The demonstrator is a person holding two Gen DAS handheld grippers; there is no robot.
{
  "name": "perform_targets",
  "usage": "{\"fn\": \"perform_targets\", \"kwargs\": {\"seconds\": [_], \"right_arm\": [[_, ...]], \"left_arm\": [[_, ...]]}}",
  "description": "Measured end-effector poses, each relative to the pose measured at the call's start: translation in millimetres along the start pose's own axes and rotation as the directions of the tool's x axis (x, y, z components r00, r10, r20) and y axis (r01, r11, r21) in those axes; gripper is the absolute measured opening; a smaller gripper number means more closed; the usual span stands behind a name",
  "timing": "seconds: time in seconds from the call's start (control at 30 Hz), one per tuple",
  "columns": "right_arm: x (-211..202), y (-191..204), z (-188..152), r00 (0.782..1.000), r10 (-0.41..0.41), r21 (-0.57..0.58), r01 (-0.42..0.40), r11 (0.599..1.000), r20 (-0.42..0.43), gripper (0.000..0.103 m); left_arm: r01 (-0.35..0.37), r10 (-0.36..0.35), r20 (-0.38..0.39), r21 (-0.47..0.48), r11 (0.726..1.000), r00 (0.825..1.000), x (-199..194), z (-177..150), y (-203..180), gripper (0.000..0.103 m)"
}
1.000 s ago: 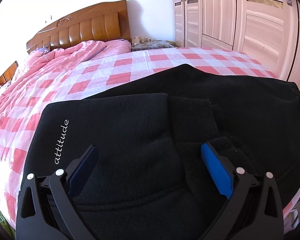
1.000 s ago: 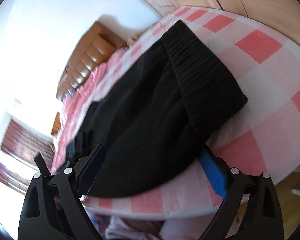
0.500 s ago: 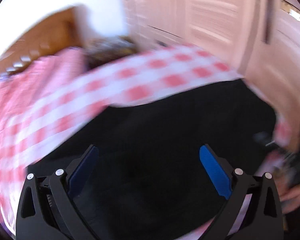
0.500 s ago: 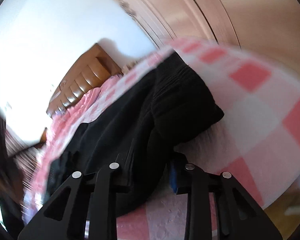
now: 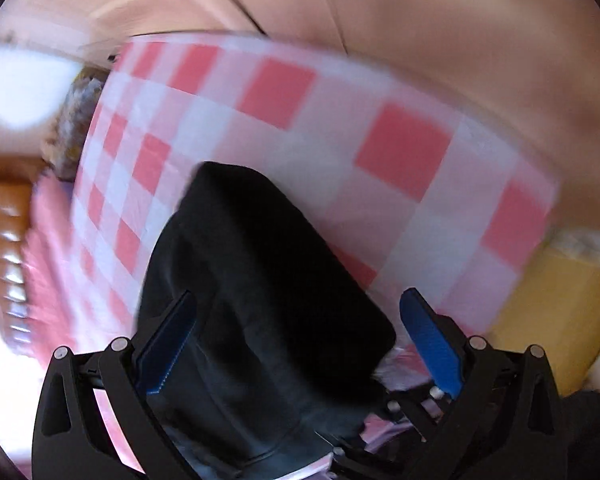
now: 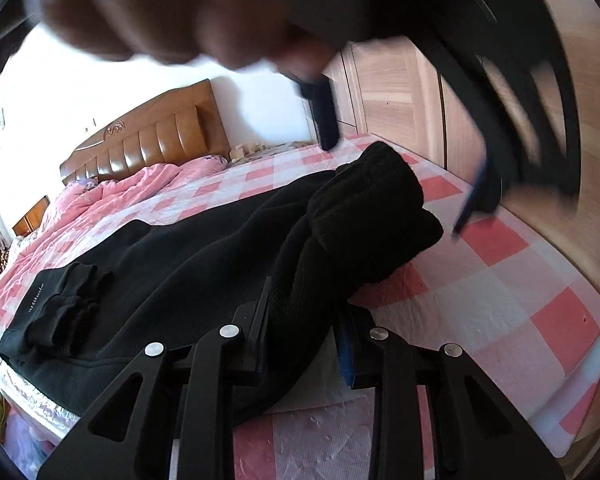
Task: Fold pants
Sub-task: 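Grasp the folded sweatpants with the left tool and lift it, then carry the lifted sweatpants bundle with the left tool and lower it onto the bed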
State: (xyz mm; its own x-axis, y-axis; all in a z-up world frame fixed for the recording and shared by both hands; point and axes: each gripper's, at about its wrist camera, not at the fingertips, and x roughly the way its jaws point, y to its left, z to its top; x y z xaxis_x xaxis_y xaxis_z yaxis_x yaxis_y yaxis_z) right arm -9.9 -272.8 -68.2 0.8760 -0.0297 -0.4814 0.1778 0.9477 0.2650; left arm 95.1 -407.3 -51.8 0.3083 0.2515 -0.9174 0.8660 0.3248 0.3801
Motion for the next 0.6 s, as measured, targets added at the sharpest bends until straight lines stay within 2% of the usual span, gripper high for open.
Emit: {"fn": "perform_targets", "kwargs": {"seconds": [0.03,0.1,0.17,0.2,0.23,0.27,0.3,0.37,0.4,0.47,0.53,0.6], "right_arm": [[-0.5,0.8,0.0,1.000,-0.001,-0.004,0.001,1.000,0.002,0.029],[-0.5,8.9,1.0,1.000,-0.005,-0.013,0.006,1.000,0.007,0.029],[-2.9,12.6,2.3,1.000,-0.010,-0.025,0.011,1.000,0.013,0.029],[-2.6,13.8,2.6,1.000,-0.012,-0.028,0.012,1.000,0.010,0.029],[-3.0,14.8,3.1,1.000,-0.014,-0.030,0.014,0.999,0.011,0.029],[-3.3,14.9,3.3,1.000,-0.012,-0.031,0.013,0.999,0.012,0.029],[-4.3,15.3,3.6,1.000,-0.009,-0.034,0.009,0.999,0.016,0.030],[-9.5,16.1,5.7,0.999,0.019,-0.022,-0.019,1.000,0.026,0.034],[-11.6,15.9,6.7,0.999,0.037,-0.011,-0.036,0.999,0.023,0.056],[-14.5,17.4,5.9,0.996,0.085,0.024,-0.085,0.996,0.001,0.099],[-15.7,23.6,2.0,0.990,0.141,0.042,-0.140,0.989,-0.013,0.099],[-12.8,39.1,-1.4,0.982,0.181,0.029,-0.180,0.983,-0.047,0.099]], "left_arm": [[-0.074,0.075,-0.039,0.033,0.997,0.996,10.7,5.0,-9.1,0.101],[-0.184,0.192,-0.121,0.070,0.980,0.974,36.0,13.2,-16.8,0.101],[-0.233,0.248,-0.164,0.106,0.967,0.955,54.0,12.6,-18.8,0.102],[-0.242,0.257,-0.150,0.111,0.964,0.955,54.8,9.7,-18.3,0.101],[-0.243,0.260,-0.145,0.122,0.962,0.955,54.7,6.3,-17.4,0.086],[-0.249,0.267,-0.145,0.135,0.959,0.953,53.6,1.2,-16.2,0.049],[-0.240,0.255,-0.140,0.121,0.963,0.957,49.5,-6.0,-9.4,0.036],[-0.189,0.196,-0.090,0.086,0.978,0.976,37.5,-18.0,4.5,0.026],[-0.174,0.179,-0.069,0.074,0.982,0.981,32.4,-21.6,10.2,0.025],[-0.091,0.091,0.006,-0.030,0.995,0.996,11.2,-40.7,39.1,0.024],[-0.016,0.026,0.096,-0.107,0.994,0.995,-11.4,-63.7,65.1,0.023],[0.040,-0.011,0.175,-0.166,0.985,0.984,-34.1,-85.2,86.7,0.023]]}}
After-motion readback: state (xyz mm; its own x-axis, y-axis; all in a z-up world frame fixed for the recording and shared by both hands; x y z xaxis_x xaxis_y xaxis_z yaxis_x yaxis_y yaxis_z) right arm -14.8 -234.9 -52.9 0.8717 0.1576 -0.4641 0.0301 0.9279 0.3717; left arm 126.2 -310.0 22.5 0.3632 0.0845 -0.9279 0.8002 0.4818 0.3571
